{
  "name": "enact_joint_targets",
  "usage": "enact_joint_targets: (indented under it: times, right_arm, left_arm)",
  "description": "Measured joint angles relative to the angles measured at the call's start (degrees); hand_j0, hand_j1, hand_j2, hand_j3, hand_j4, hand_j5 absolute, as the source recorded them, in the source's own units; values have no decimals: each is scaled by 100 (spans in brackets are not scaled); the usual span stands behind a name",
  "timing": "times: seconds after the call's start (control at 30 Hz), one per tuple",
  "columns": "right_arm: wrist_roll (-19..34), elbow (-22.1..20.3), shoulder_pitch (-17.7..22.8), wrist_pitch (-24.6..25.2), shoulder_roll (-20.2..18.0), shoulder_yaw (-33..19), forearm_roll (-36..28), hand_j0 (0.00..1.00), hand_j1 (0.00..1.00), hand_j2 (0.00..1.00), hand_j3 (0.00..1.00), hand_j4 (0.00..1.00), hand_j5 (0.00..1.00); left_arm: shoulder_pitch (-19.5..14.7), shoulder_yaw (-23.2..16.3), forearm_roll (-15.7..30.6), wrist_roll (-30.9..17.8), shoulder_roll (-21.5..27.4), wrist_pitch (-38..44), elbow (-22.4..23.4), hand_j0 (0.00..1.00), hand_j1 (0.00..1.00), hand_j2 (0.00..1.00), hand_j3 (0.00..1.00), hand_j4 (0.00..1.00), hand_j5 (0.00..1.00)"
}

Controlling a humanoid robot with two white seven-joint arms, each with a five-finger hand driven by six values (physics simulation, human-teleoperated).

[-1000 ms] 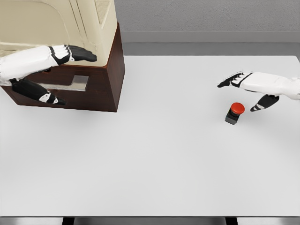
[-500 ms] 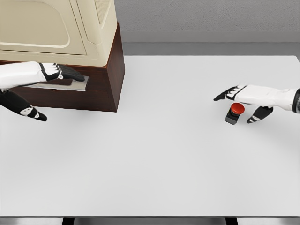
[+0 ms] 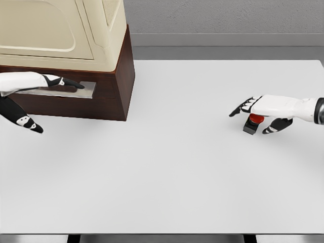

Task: Open the cabinet drawer with left arm, and place a switch into the drawer with right arm

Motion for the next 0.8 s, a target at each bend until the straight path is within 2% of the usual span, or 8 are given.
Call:
enact_joint_targets:
  times: [0.33, 0.73, 0.8]
  right_arm:
    - [0, 263, -26, 0, 22, 21, 0, 80, 80, 80, 80, 80, 80]
    - [0, 381, -26, 0, 48, 18, 1, 65, 65, 65, 65, 65, 65]
    - [-1, 379, -26, 1, 49, 16, 0, 62, 62, 62, 62, 62, 62]
  left_arm:
    - [106, 28, 11, -6, -63, 171, 353, 100, 100, 100, 100, 100, 100]
    - [194, -20, 6, -6, -71, 148, 729, 100, 100, 100, 100, 100, 100]
    - [360, -2, 4, -6, -71, 137, 758, 100, 100, 100, 100, 100, 100]
